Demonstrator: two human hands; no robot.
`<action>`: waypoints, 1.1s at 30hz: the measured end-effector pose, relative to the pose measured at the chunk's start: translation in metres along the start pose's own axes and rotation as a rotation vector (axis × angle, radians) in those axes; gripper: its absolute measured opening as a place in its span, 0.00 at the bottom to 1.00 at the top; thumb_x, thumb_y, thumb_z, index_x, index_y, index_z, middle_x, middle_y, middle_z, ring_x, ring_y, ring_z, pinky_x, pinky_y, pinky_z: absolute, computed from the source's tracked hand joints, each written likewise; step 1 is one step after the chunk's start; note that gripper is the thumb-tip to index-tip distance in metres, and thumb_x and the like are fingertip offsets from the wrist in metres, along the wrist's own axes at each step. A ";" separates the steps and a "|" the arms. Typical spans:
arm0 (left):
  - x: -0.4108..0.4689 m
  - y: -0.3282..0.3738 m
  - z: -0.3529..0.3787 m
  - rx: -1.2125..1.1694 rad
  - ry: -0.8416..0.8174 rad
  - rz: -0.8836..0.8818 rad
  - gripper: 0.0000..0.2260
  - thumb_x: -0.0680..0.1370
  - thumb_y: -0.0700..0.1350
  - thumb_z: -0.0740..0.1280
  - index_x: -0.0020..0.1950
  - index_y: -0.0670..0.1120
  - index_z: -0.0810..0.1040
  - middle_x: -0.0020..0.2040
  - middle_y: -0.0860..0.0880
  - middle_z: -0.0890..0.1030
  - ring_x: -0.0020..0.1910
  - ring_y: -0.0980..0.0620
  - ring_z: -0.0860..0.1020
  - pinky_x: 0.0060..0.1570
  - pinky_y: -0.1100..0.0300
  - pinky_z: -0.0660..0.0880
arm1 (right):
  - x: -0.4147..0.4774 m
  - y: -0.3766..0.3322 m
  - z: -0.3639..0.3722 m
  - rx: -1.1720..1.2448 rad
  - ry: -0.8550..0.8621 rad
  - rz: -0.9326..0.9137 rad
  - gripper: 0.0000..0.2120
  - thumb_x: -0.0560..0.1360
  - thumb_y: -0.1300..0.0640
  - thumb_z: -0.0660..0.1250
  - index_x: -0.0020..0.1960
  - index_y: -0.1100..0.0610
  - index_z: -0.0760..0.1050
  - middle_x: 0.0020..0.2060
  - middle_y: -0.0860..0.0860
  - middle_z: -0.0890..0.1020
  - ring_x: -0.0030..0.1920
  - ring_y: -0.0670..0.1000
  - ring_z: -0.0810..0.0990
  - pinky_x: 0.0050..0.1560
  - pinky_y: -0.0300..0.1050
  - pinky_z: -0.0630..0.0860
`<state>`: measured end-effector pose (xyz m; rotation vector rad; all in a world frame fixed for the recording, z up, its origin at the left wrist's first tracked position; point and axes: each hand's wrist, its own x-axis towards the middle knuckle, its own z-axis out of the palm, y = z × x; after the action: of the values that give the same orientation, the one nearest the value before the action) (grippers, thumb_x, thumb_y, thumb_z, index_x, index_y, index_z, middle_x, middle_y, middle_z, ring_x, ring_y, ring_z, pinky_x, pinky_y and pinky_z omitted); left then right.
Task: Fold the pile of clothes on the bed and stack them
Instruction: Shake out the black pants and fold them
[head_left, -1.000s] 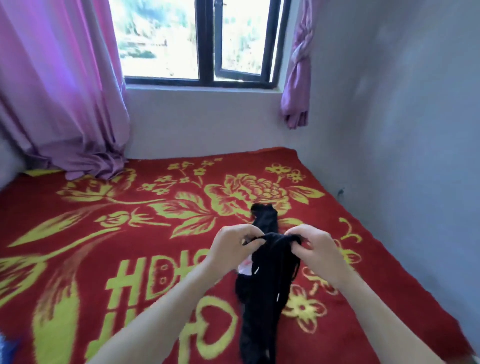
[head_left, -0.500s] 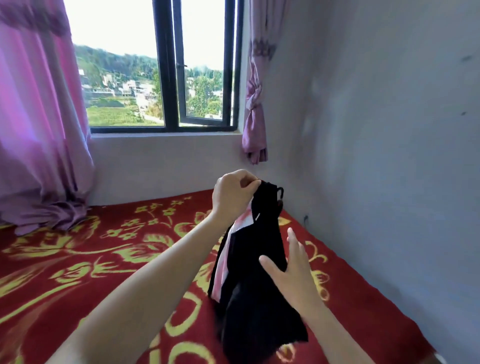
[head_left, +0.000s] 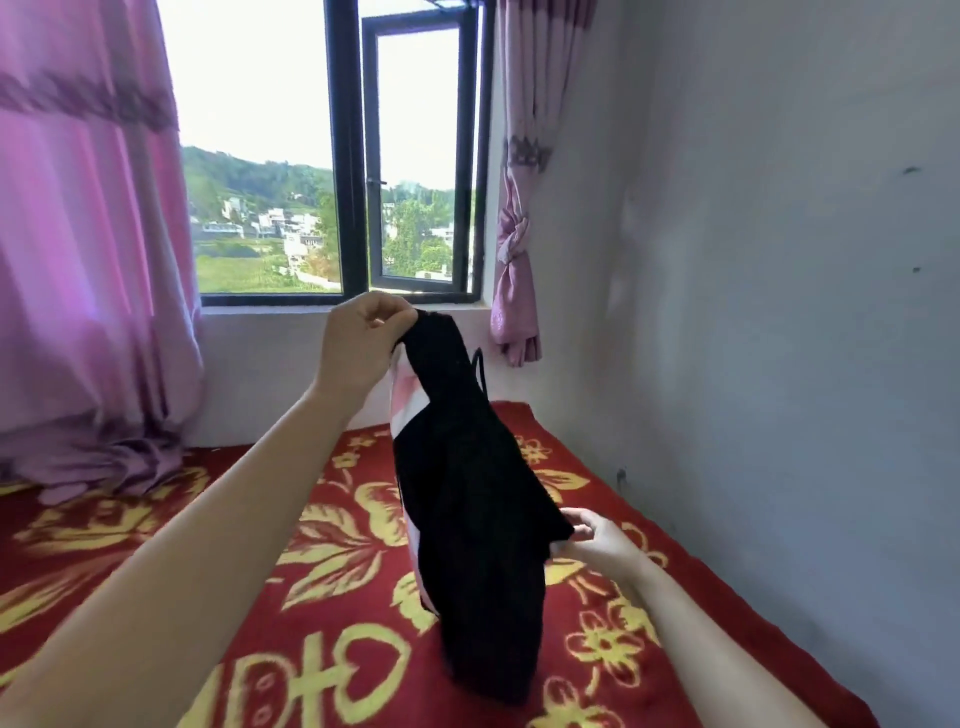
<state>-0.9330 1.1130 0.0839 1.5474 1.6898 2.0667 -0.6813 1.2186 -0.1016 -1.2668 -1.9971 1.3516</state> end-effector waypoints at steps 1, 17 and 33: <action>0.001 -0.001 -0.014 0.009 0.013 -0.005 0.10 0.74 0.36 0.67 0.36 0.49 0.76 0.34 0.55 0.76 0.28 0.69 0.73 0.34 0.75 0.69 | 0.008 -0.007 0.008 0.032 -0.052 -0.016 0.31 0.66 0.47 0.74 0.65 0.54 0.68 0.54 0.50 0.77 0.48 0.45 0.79 0.40 0.31 0.74; -0.017 0.016 -0.164 0.355 0.373 0.019 0.12 0.76 0.38 0.67 0.35 0.53 0.74 0.35 0.56 0.75 0.36 0.60 0.73 0.37 0.74 0.69 | 0.016 -0.128 0.211 -0.345 -0.794 -0.350 0.46 0.67 0.45 0.73 0.76 0.50 0.51 0.68 0.50 0.69 0.64 0.47 0.71 0.62 0.39 0.70; 0.001 -0.009 -0.180 0.628 0.559 -0.051 0.05 0.77 0.38 0.64 0.47 0.38 0.79 0.34 0.53 0.75 0.33 0.56 0.72 0.30 0.76 0.66 | -0.024 -0.141 0.249 0.057 -0.796 -0.457 0.14 0.82 0.47 0.50 0.60 0.50 0.70 0.47 0.43 0.76 0.47 0.42 0.76 0.51 0.37 0.72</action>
<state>-1.0648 0.9901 0.0961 1.0274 2.7463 2.2002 -0.9167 1.0560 -0.0839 -0.1770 -2.4954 1.7998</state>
